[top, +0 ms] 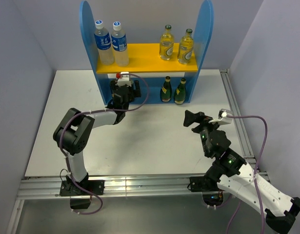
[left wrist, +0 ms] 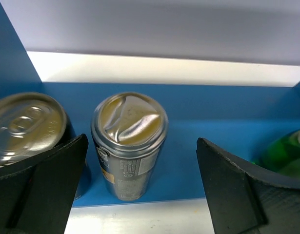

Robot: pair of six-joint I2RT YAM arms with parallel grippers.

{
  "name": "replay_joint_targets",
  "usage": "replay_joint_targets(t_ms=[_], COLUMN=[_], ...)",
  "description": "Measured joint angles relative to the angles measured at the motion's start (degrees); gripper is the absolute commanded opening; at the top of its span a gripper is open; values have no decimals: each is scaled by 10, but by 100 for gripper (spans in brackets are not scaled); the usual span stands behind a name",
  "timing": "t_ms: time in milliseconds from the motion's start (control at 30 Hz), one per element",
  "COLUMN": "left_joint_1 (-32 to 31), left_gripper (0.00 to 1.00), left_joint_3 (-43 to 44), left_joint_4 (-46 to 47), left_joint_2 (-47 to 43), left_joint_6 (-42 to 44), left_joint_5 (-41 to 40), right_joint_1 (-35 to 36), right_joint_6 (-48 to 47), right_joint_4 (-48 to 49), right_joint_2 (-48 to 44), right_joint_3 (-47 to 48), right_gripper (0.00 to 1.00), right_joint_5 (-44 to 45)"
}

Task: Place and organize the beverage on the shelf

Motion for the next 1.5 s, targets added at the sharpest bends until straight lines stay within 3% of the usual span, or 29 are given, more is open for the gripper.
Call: replay_joint_targets(t_ms=[367,600,733,933,1233,1500], left_joint_1=[-40,-113,-152,-166,-183,-192], left_gripper=[99,96,97,96,95,95], left_joint_3=[-73,-146,-167,-189,-193,-197], left_joint_4=[-31,-150,-230,-282,-320,-326], left_joint_2=[-120,-276,-395,-553,-603,-622], left_joint_6=[-6,-28,-30,-35,-33,-29], left_joint_5=[-3,-54,-85,-133,-160,-174], right_joint_1=[0,0,0,7,20,20], right_joint_6=[6,7,3,-14,-65,-81], right_joint_4=[-4,2,1,-74,-98,-125], right_joint_2=[-11,-8,51,163,63,64], right_joint_3=[-3,-4,18,155,229,252], right_gripper=[100,100,100,100,100,100], right_joint_5=[12,24,-12,-69,-94,-90])
